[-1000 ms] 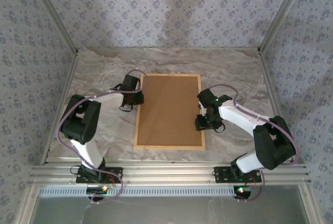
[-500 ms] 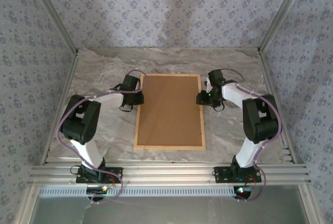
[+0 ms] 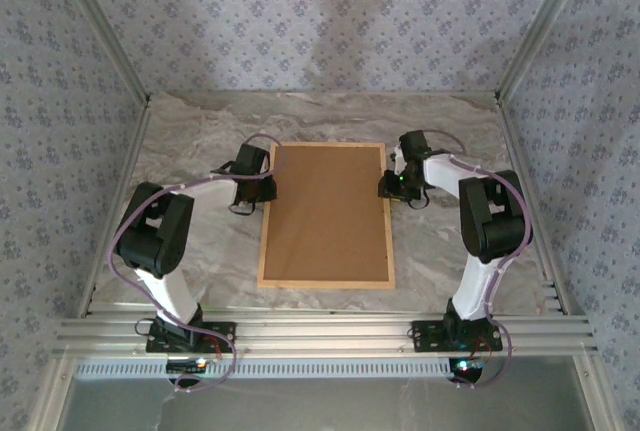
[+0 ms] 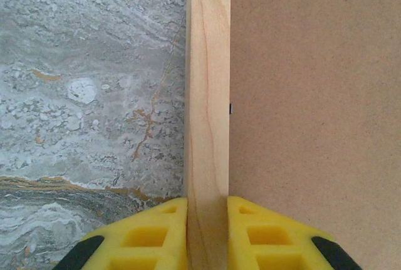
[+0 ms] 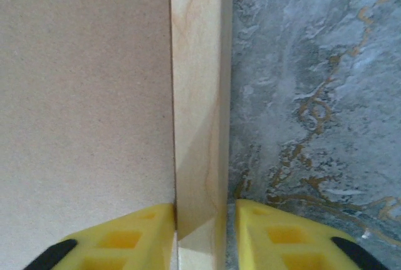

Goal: Put the photo into the frame

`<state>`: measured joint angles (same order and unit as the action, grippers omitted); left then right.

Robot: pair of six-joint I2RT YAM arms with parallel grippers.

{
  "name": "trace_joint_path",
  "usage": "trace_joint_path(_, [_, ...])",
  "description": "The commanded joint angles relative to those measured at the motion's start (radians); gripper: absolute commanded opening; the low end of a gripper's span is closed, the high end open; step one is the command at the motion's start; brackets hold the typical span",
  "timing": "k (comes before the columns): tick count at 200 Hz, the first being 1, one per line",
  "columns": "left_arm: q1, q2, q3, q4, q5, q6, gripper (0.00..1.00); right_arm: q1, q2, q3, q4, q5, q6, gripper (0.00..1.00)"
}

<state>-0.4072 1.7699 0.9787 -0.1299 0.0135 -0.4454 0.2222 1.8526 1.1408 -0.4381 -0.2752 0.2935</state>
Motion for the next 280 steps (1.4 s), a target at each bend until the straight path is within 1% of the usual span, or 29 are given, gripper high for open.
trace_joint_path(1, [-0.016, 0.0, -0.01, -0.083, 0.036, 0.005, 0.21, 0.001, 0.013, -0.003, -0.015, 0.019, -0.02, 0.27])
trace_joint_path(24, [-0.016, -0.006, 0.014, -0.104, 0.03, 0.007, 0.28, 0.007, 0.011, -0.003, -0.018, 0.032, -0.026, 0.25])
trace_joint_path(71, [-0.011, -0.029, 0.105, -0.174, -0.011, 0.024, 0.51, 0.02, 0.008, 0.003, -0.011, 0.057, -0.036, 0.25])
trace_joint_path(96, [0.001, -0.019, 0.169, -0.216, -0.038, 0.035, 0.55, 0.021, 0.008, -0.001, 0.005, 0.058, -0.04, 0.25])
trace_joint_path(125, [0.023, 0.023, 0.241, -0.256, -0.054, 0.042, 0.55, 0.02, 0.014, 0.004, 0.024, 0.039, -0.043, 0.25])
trace_joint_path(136, [0.032, 0.046, 0.268, -0.269, -0.057, 0.043, 0.53, 0.02, 0.018, 0.006, 0.026, 0.031, -0.047, 0.25])
trace_joint_path(148, [0.041, 0.067, 0.298, -0.287, -0.061, 0.045, 0.51, 0.016, 0.023, 0.011, 0.026, 0.025, -0.05, 0.25])
trace_joint_path(180, [0.06, 0.115, 0.351, -0.313, -0.059, 0.048, 0.39, 0.008, 0.023, 0.01, 0.04, 0.002, -0.044, 0.25])
trace_joint_path(208, [0.062, 0.138, 0.362, -0.335, -0.057, 0.055, 0.33, 0.003, 0.023, 0.005, 0.044, -0.004, -0.041, 0.26])
trace_joint_path(236, [0.062, 0.143, 0.356, -0.338, -0.031, 0.054, 0.32, 0.0, 0.023, 0.004, 0.043, -0.005, -0.041, 0.26])
trace_joint_path(280, [0.062, 0.16, 0.351, -0.336, -0.027, 0.063, 0.3, 0.0, 0.027, 0.003, 0.046, -0.005, -0.04, 0.26])
